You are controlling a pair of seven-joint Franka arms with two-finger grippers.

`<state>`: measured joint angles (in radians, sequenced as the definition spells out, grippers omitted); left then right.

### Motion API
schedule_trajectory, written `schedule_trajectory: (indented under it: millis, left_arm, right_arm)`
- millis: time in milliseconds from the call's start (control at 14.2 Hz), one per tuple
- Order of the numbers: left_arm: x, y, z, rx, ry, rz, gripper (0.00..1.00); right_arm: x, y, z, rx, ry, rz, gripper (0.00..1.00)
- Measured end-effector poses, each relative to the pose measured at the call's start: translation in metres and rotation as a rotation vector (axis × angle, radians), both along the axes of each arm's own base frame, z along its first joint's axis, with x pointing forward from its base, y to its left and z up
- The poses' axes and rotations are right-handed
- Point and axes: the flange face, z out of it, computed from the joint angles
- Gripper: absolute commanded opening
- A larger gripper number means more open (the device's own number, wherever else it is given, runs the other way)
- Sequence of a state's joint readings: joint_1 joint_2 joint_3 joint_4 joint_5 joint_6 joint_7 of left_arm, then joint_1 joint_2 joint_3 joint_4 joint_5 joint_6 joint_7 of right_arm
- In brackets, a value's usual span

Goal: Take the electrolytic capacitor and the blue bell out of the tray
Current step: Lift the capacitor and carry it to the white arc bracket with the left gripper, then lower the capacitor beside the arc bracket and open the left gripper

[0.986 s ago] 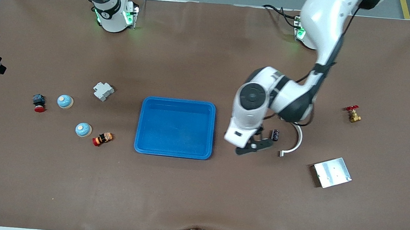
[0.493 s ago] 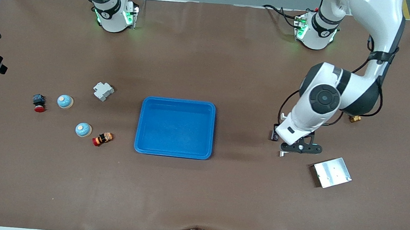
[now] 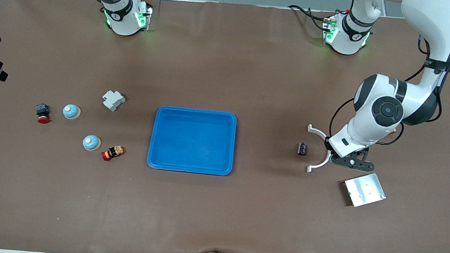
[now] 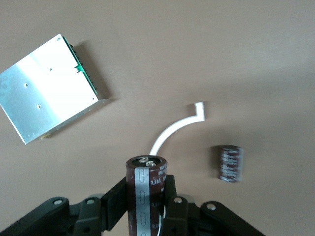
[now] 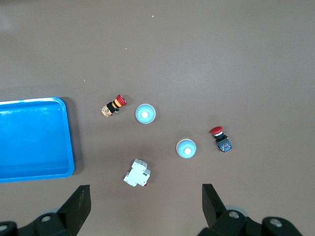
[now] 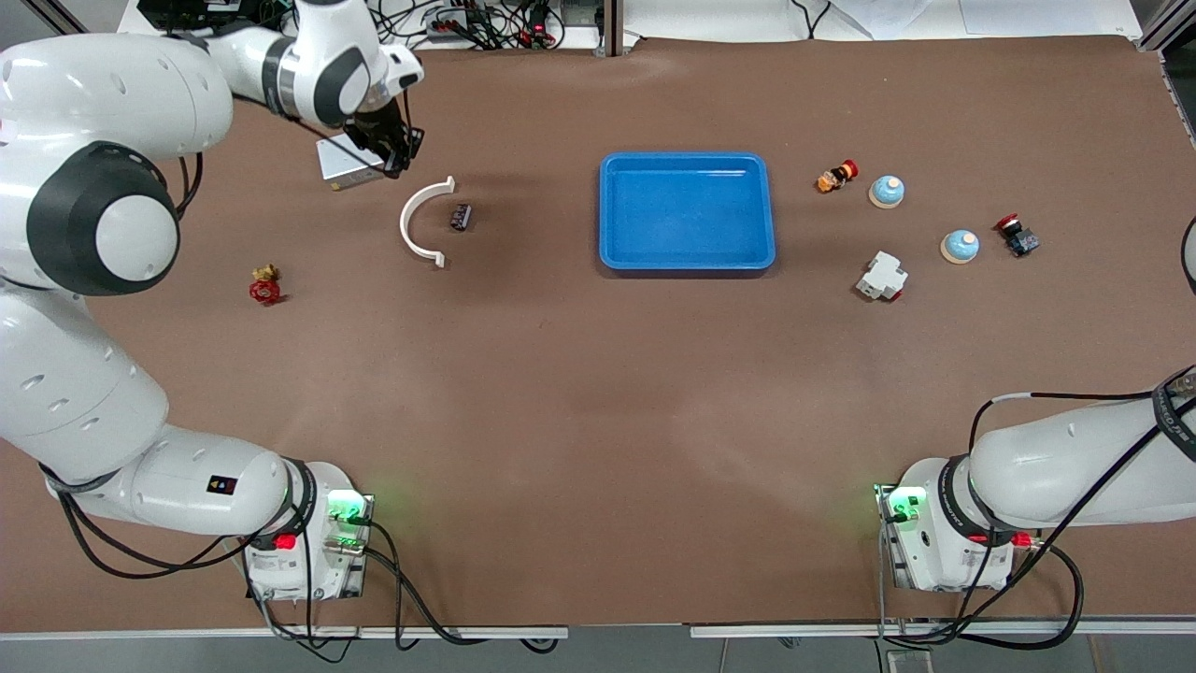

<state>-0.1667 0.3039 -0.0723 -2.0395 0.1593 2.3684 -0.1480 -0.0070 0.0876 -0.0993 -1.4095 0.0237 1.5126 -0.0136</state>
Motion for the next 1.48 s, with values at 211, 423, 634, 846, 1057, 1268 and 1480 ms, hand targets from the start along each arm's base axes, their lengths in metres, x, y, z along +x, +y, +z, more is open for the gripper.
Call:
schedule_trajectory:
  millis: [211, 423, 634, 846, 1057, 1268, 1480]
  left_arm:
    - [-0.017, 0.023, -0.032, 0.016, -0.042, -0.029, 0.0]
    - [-0.027, 0.05, -0.054, 0.02, -0.088, -0.043, 0.0]
    - [-0.033, 0.075, -0.075, 0.015, -0.102, -0.035, 0.0]
    - [-0.038, 0.074, -0.093, 0.008, -0.079, -0.039, 0.0]
    - [-0.042, 0.072, -0.106, 0.007, -0.056, -0.043, 0.0]
    - [-0.045, 0.071, -0.117, 0.005, -0.036, -0.045, 0.0]
    - [-0.045, 0.071, -0.12, 0.004, -0.033, -0.045, 0.95]
  right_arm:
    - [0.0, 0.0, 0.0, 0.0, 0.0, 0.0, 1.0]
    - [0.0, 0.0, 0.0, 0.0, 0.004, 0.0, 1.0]
    - [-0.001, -0.002, 0.0, 0.0, 0.006, -0.004, 1.0]
    - [-0.001, -0.001, -0.001, 0.001, 0.01, -0.003, 1.0]
    - [-0.001, -0.001, 0.0, 0.001, 0.009, -0.004, 1.0]
    - [-0.001, -0.001, 0.0, 0.001, 0.009, -0.003, 1.0]
    - [-0.001, -0.001, 0.0, 0.001, 0.008, -0.002, 1.0]
